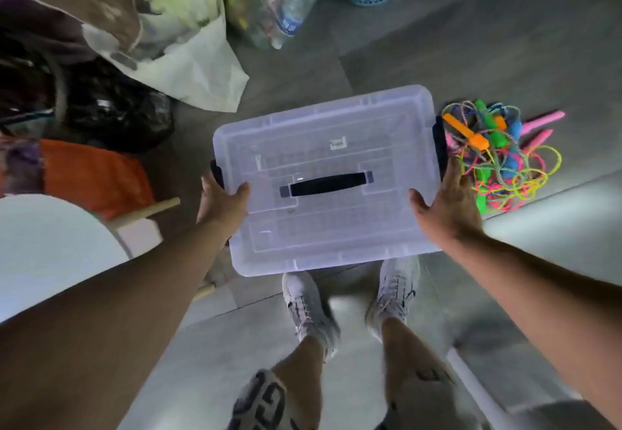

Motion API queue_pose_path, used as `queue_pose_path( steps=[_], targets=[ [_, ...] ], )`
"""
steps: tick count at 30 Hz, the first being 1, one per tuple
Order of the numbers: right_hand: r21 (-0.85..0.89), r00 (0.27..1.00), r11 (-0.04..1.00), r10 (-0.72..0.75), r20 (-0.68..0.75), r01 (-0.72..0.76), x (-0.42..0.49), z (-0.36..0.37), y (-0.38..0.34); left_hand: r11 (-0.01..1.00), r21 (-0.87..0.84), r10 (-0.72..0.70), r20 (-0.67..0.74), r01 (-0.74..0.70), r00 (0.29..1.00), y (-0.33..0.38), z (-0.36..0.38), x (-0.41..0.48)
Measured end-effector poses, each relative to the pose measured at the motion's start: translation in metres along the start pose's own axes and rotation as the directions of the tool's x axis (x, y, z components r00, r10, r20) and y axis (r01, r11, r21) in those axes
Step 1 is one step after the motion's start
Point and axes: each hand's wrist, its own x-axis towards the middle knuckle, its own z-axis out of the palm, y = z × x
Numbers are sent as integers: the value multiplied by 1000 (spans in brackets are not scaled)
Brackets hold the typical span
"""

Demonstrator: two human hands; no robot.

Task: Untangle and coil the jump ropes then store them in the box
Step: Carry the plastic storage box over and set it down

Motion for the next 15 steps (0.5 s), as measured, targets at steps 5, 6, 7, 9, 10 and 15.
queue_pose_path(
  steps=[5, 6, 7, 9, 10, 15],
  targets=[
    [-53, 995, 994, -95, 32, 97, 58, 31, -28, 984, -141, -124, -78, 112, 989, -14, 20, 32],
    [-63, 994, 993, -101, 32, 103, 64, 38, -34, 981, -148, -140, -91, 126, 986, -18, 22, 37],
    [-64, 994, 992, -105, 33, 107, 68, 45, -39, 978, -154, -154, -104, 137, 982, -21, 23, 42],
    [-47, 993, 992, -112, 38, 113, 73, 58, -48, 973, -180, -169, -121, 146, 978, -34, 25, 52],
    [-43, 993, 992, -113, 39, 115, 75, 64, -50, 971, -190, -169, -125, 144, 978, -40, 26, 57],
    [-59, 997, 995, -79, -24, 78, 77, 86, -48, 969, -192, -175, -98, 154, 980, -62, 35, 68]
  ],
)
